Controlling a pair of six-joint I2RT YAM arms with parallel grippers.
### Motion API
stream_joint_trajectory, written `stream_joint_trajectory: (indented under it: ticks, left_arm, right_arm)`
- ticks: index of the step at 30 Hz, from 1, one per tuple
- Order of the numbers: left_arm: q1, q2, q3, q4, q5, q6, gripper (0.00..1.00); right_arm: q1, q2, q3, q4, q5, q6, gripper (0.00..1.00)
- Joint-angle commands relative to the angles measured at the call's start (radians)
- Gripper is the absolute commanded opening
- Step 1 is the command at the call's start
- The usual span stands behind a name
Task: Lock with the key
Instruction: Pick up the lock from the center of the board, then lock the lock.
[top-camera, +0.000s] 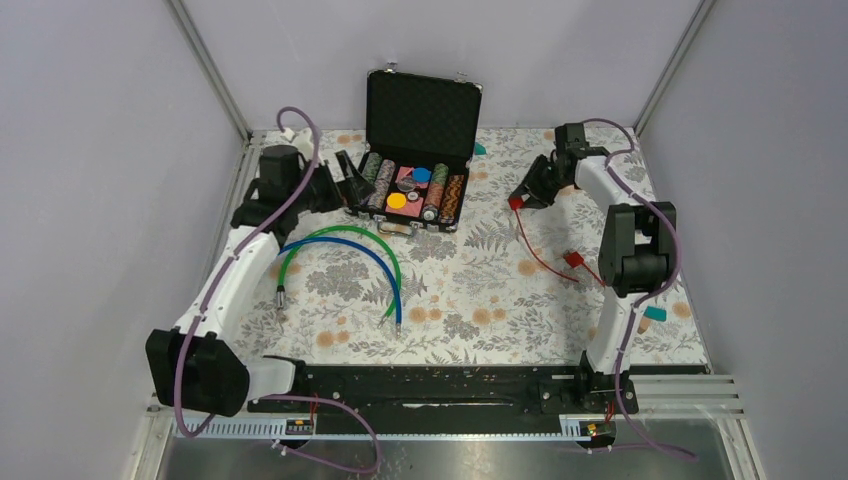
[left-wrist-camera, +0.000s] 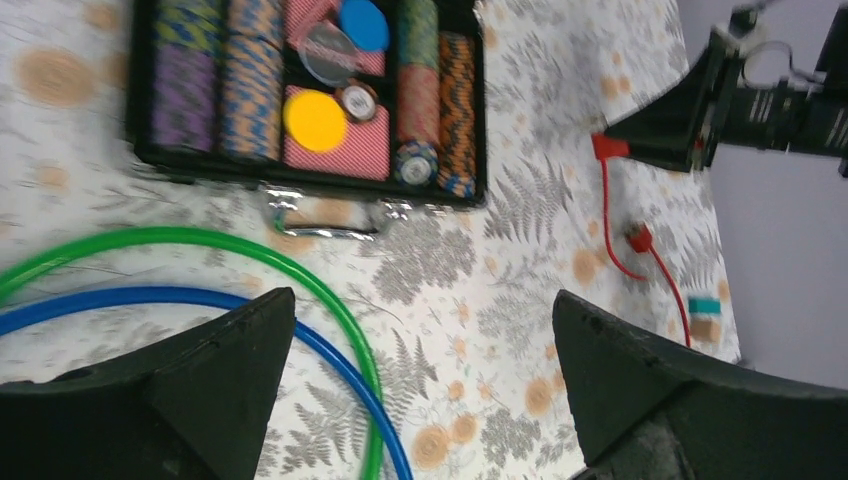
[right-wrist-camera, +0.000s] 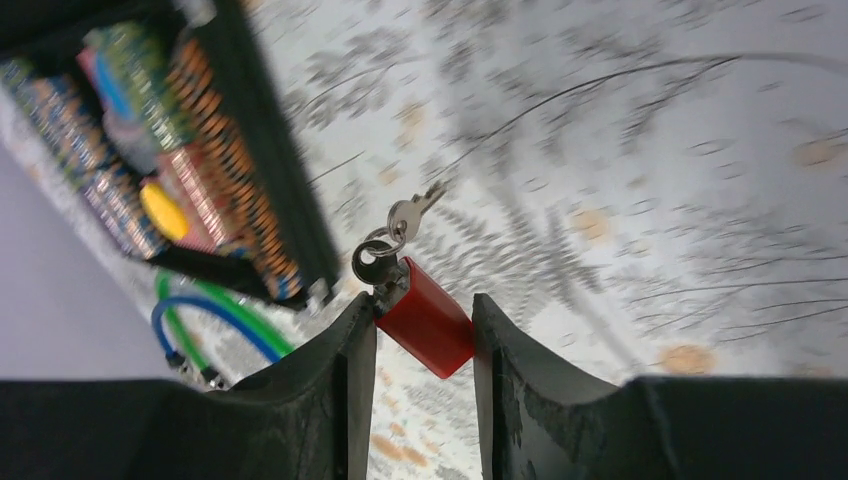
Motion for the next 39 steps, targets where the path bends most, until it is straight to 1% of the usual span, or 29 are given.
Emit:
stream_joint_trajectory:
  ticks: [1,4,7,10,12,17,21,23,26,30,32,36,37,39]
  left_arm:
    - [-0.095,0.005,-0.088,0.244,0.062,-0.083,0.99]
    - [-0.189,0.039,-0.149,0.392,0.066,-0.143,0.99]
    - [-0.268,0.100,-0.170,0.531,0.065,-0.176,0.99]
    - [-0.327,0.170,-0.182,0.680,0.068,-0.215,0.99]
    - [-0.353,0.223,-0.174,0.752,0.063,-0.244,0.98]
    - [-0.394,0.336,-0.135,0.860,0.073,-0.307,0.90]
    - [-0.427,0.393,-0.117,0.915,0.080,-0.328,0.82]
    - [-0.442,0.414,-0.114,0.935,0.075,-0.345,0.81]
    - [-0.454,0.444,-0.110,0.977,0.072,-0.379,0.77]
    - [-0.459,0.490,-0.092,1.043,0.118,-0.433,0.62]
    - [-0.465,0.507,-0.079,1.039,0.132,-0.438,0.48]
    - [-0.474,0.509,-0.105,1.057,0.142,-0.454,0.35]
    - [-0.474,0.508,-0.110,1.057,0.141,-0.455,0.30]
    - [-0.475,0.507,-0.115,1.056,0.142,-0.458,0.17]
  right_arm:
    - [0.069,-0.148,-0.064,0.137,-0.102,0.060,0.04]
    - [0.105,-0.212,-0.123,0.218,-0.134,0.118,0.04]
    - [0.141,-0.270,-0.184,0.315,-0.161,0.203,0.04]
    - [0.175,-0.327,-0.229,0.384,-0.160,0.277,0.04]
    - [0.194,-0.353,-0.248,0.412,-0.159,0.318,0.04]
    - [0.220,-0.410,-0.305,0.474,-0.170,0.432,0.04]
    - [0.232,-0.442,-0.337,0.496,-0.183,0.508,0.04]
    - [0.236,-0.455,-0.356,0.524,-0.190,0.544,0.04]
    - [0.240,-0.465,-0.382,0.559,-0.206,0.598,0.04]
    - [0.246,-0.474,-0.410,0.577,-0.212,0.646,0.05]
    - [0.247,-0.477,-0.422,0.577,-0.215,0.672,0.05]
    - [0.248,-0.481,-0.432,0.577,-0.217,0.702,0.05]
    - [0.248,-0.480,-0.432,0.577,-0.218,0.708,0.05]
    - [0.248,-0.471,-0.429,0.577,-0.230,0.725,0.05]
